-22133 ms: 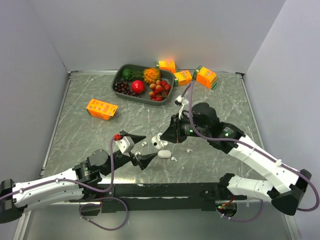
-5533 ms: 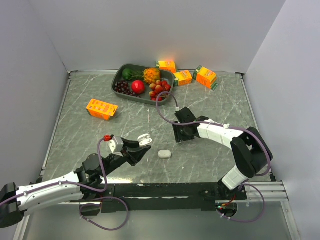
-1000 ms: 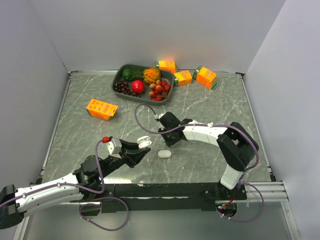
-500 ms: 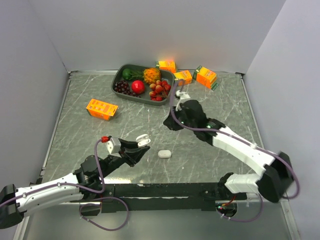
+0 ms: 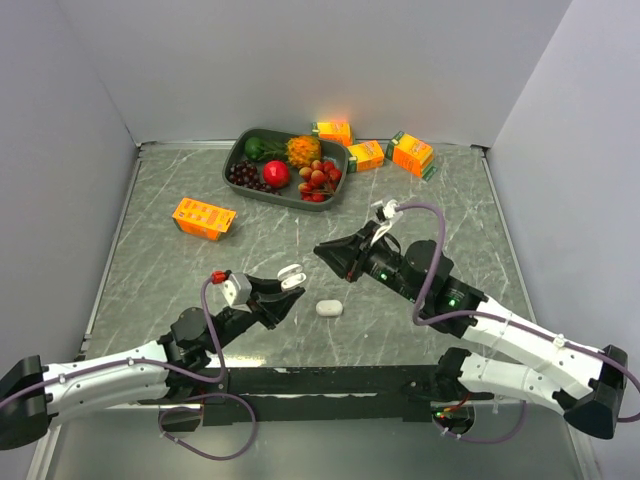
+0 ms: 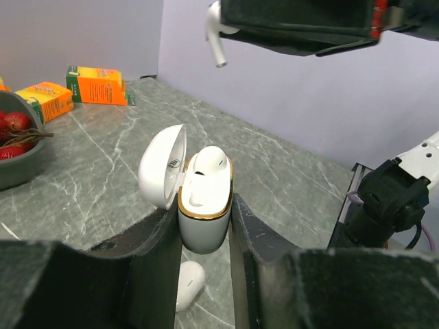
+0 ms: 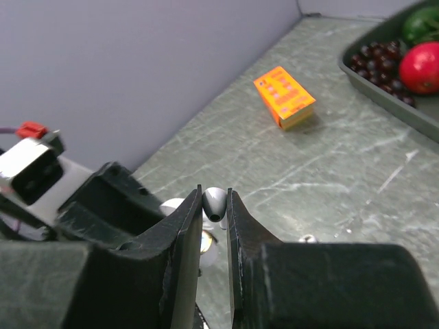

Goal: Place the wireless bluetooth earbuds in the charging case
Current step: Place the earbud in the charging case.

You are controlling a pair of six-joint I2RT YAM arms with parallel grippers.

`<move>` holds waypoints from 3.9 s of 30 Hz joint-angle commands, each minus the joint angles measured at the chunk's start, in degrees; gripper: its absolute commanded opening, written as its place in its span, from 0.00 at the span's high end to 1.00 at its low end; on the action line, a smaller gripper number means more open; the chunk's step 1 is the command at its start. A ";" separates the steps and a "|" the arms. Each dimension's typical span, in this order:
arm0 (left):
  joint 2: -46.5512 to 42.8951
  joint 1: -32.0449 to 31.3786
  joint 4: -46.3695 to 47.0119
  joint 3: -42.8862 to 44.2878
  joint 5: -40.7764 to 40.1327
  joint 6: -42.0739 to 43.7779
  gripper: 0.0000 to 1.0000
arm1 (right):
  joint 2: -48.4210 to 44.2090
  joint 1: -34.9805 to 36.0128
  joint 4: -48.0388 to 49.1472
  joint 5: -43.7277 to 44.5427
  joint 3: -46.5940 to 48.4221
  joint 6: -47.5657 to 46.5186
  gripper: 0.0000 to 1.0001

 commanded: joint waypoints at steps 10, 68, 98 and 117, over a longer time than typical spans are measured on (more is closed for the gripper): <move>2.77 -0.28 7.69 2.50 2.24 4.05 0.99 | 0.24 9.82 7.30 4.49 0.76 -7.76 1.00; 4.89 -0.28 1.98 7.07 1.37 -7.72 0.99 | 6.04 17.48 12.05 14.69 -2.32 -10.58 1.00; 4.27 -0.28 2.33 6.63 0.23 -7.98 0.99 | 3.58 18.62 10.65 16.44 -4.61 -9.70 1.00; 4.53 -0.19 2.59 6.45 0.66 -7.90 0.99 | 4.37 18.97 6.52 18.11 -0.21 -9.70 0.53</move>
